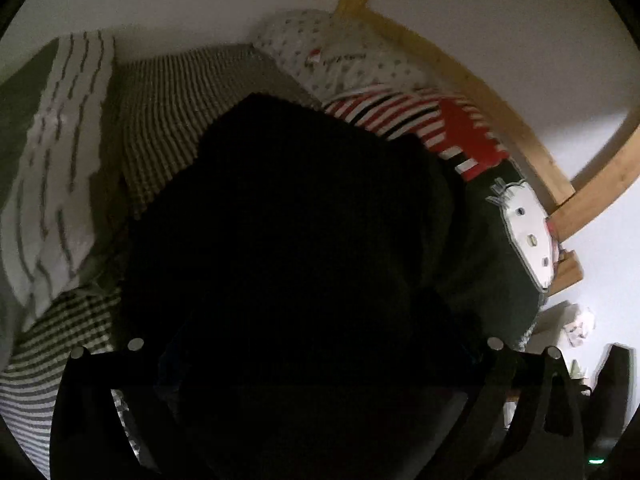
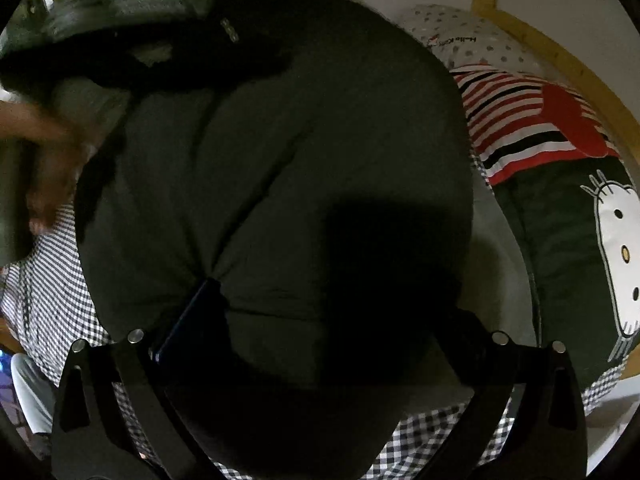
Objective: Fold large clothes
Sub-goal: 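Lower the jacket onto the grey clothes pile and open both grippers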
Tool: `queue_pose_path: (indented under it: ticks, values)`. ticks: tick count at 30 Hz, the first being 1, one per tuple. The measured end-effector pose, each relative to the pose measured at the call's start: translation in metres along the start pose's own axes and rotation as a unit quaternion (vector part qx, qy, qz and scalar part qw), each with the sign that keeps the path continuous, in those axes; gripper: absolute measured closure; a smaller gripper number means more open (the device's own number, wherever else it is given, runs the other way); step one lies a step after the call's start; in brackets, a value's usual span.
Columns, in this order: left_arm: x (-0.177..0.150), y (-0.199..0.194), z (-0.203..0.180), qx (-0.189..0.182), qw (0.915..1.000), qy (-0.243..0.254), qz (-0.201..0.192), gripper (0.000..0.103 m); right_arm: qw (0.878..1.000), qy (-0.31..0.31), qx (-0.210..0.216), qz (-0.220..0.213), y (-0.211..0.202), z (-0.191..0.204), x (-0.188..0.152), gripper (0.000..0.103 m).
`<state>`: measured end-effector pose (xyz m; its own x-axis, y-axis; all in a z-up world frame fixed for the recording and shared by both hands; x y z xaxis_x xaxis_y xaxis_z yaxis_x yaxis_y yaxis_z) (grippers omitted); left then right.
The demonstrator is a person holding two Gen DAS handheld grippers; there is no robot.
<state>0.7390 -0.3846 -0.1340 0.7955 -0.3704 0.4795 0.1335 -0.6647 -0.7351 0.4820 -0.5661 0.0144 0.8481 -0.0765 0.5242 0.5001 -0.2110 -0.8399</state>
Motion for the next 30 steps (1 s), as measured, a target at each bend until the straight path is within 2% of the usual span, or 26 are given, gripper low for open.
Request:
queue_pose_path:
  ticks: [4, 8, 12, 14, 16, 19, 21, 24, 26, 30]
  values:
    - [-0.009, 0.02, 0.023, -0.033, 0.999, -0.029, -0.009, 0.004, 1.0, 0.001, 0.02, 0.0, 0.008, 0.003, 0.001, 0.002]
    - [-0.015, 0.022, 0.032, -0.043, 0.9982, -0.035, -0.022, 0.004, 1.0, -0.004, -0.006, -0.005, 0.011, 0.011, 0.006, 0.002]
    - [-0.035, -0.028, 0.027, -0.04, 0.9948, -0.058, -0.074, 0.004, 0.999, 0.03, -0.017, -0.035, -0.015, 0.007, 0.006, 0.003]
    - [-0.057, -0.059, 0.019, -0.039, 0.9922, -0.047, -0.109, 0.004, 0.997, 0.053, -0.03, -0.038, -0.033, 0.002, -0.004, 0.003]
    - [-0.087, -0.086, 0.011, -0.021, 0.9906, -0.02, -0.134, 0.004, 0.995, 0.075, -0.042, -0.042, -0.048, 0.001, -0.016, 0.003]
    - [-0.127, -0.096, 0.011, 0.011, 0.9897, 0.0, -0.143, 0.004, 0.996, 0.064, -0.067, -0.009, -0.027, 0.009, -0.034, 0.003]
    - [-0.146, -0.09, 0.015, 0.0, 0.9909, -0.005, -0.134, 0.004, 0.995, 0.068, -0.073, 0.011, -0.002, 0.008, -0.039, 0.002]
    - [-0.16, -0.102, 0.018, 0.017, 0.9877, -0.005, -0.155, 0.004, 0.994, 0.1, -0.037, 0.023, 0.013, 0.003, -0.042, 0.002]
    - [-0.173, -0.116, 0.017, 0.018, 0.9867, -0.01, -0.161, 0.004, 0.993, 0.114, -0.028, 0.013, 0.007, 0.0, -0.042, 0.003]
    - [-0.203, -0.152, 0.004, 0.024, 0.9813, -0.007, -0.191, 0.004, 0.99, 0.107, -0.073, -0.047, -0.041, 0.002, -0.057, 0.003]
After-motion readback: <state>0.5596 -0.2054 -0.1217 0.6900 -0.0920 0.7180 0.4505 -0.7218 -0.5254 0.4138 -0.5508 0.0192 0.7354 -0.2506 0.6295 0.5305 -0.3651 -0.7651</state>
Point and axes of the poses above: each gripper's, at about its wrist camera, not at the fingertips, and y roughly the way its jaws point, z to its left, x to its top, the point moved 10 cm from there along y, roughly the way its jaws point, and after that the axes turned 14 degrees about -x, right-handed, at the moved point
